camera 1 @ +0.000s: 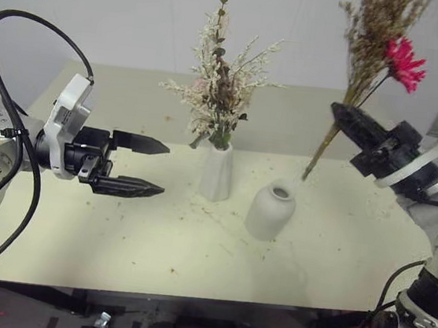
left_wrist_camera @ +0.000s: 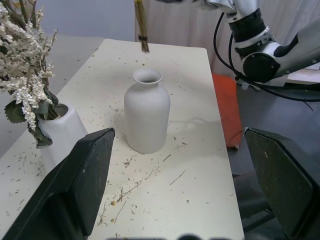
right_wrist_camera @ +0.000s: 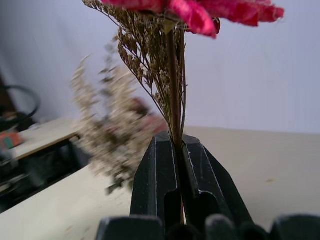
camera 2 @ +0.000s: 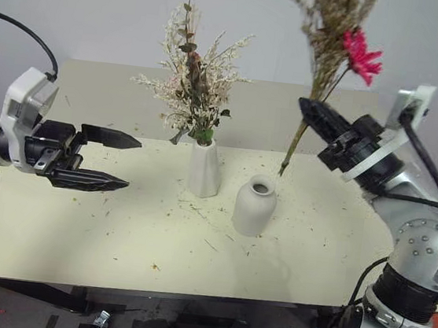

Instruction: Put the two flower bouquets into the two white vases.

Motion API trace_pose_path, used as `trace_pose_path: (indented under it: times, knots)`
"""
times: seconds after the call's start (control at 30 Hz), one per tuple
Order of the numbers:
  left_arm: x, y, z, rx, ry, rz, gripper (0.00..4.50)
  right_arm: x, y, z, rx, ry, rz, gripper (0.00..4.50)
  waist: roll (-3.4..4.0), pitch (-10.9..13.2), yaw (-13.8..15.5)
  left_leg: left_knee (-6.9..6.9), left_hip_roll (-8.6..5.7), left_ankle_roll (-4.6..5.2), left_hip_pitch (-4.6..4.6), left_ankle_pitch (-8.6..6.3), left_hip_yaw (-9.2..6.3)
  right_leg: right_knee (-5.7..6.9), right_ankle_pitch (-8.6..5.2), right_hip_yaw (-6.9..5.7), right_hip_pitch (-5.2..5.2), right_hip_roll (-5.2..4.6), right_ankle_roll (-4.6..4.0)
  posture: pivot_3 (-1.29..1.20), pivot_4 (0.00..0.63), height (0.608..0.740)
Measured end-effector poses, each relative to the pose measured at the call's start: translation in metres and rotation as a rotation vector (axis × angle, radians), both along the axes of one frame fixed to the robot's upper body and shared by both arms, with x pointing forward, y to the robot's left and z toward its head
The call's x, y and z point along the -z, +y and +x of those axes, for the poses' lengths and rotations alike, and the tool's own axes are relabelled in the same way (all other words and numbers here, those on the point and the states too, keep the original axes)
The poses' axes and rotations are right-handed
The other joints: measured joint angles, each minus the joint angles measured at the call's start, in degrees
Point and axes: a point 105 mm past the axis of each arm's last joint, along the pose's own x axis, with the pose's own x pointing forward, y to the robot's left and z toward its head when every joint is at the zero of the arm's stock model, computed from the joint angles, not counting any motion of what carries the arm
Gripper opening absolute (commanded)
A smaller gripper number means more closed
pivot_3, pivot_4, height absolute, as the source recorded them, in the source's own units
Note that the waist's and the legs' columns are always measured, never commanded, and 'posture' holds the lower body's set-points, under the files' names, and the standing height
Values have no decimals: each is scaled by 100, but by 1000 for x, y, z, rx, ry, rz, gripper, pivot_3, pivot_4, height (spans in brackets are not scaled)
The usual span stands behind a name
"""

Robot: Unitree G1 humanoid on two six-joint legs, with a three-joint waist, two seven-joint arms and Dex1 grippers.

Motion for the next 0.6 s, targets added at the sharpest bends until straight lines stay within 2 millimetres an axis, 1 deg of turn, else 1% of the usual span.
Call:
trace_pose_path:
  times: [0.27, 0.4, 0.6]
  knots:
    - [0, 0, 0, -4, -1, 2, 4500, 19, 23, 1, -69, 35, -15, 30, 0, 0, 2, 0, 0, 0, -1, 0, 0, 0, 0, -1, -2, 1, 0, 0, 150, 740]
    - [0, 0, 0, -2, -3, 3, 4500, 36, 24, 4, -52, 63, -47, 30, 0, 0, 4, 0, -1, 0, -1, 0, 1, -2, 0, 0, -1, 0, 0, 0, 150, 740]
    - [0, -1, 0, -4, 0, 0, 4500, 56, 23, 7, -20, 68, -103, 30, 0, 0, 2, 0, -1, 0, 0, 0, 2, 1, 0, 1, -3, 1, 0, 0, 150, 740]
